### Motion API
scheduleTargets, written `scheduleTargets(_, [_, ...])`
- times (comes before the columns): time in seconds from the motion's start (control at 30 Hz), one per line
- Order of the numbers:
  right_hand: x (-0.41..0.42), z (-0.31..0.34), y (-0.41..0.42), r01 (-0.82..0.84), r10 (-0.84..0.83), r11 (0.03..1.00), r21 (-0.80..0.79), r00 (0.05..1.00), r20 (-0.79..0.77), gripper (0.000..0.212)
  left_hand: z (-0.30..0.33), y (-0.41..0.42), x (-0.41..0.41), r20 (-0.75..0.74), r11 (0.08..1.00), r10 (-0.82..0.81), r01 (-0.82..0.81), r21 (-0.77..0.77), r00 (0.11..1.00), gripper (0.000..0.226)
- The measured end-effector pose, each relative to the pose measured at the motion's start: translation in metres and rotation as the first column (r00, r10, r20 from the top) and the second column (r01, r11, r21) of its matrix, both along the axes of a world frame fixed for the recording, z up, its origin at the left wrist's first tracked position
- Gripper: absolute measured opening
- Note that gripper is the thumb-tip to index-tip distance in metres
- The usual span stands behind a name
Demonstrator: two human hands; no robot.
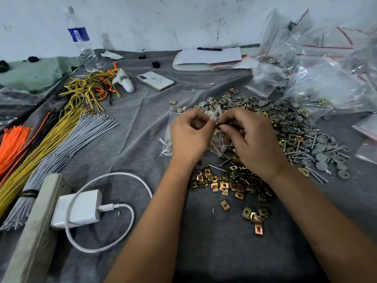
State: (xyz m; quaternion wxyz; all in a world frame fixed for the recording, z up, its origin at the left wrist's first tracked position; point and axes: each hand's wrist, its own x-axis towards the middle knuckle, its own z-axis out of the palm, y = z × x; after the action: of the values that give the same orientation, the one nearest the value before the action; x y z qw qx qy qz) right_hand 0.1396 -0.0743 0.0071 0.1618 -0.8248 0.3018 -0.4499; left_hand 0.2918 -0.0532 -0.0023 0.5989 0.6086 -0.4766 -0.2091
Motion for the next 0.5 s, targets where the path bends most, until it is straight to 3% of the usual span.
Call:
scheduleTargets(0.13, [-0.0007,-0.0028,-0.0014,0.008,-0.003,0.999,0.054,0.996,-0.086,0.011,0.0032,0.0032,-0.0005,0.0,0.999,0.021,-0.021,-0.036,1.0,0.009])
scheduleTargets(0.3, [-0.0035,-0.0011,-0.0005,0.021,-0.014,0.999,0.033,0.981,-0.196,0.027,0.0037,0.0056,0.002,-0.065,0.983,0.027,-0.039,-0.182,0.997,0.008])
scheduleTargets(0.4, [-0.0023,0.0032,0.0026,-0.018,0.019,1.0,0.004,0.992,-0.128,0.031,0.0039,0.0055,0.0028,-0.066,0.977,0.027,-0.041,-0.211,0.997,0.007])
scheduleTargets(0.5, [-0.0021,0.0048,0.0031,0.102,-0.098,0.985,-0.14,0.994,0.039,0.018,0.0042,0.0025,0.0066,-0.164,0.969,0.065,-0.101,-0.227,0.984,0.009])
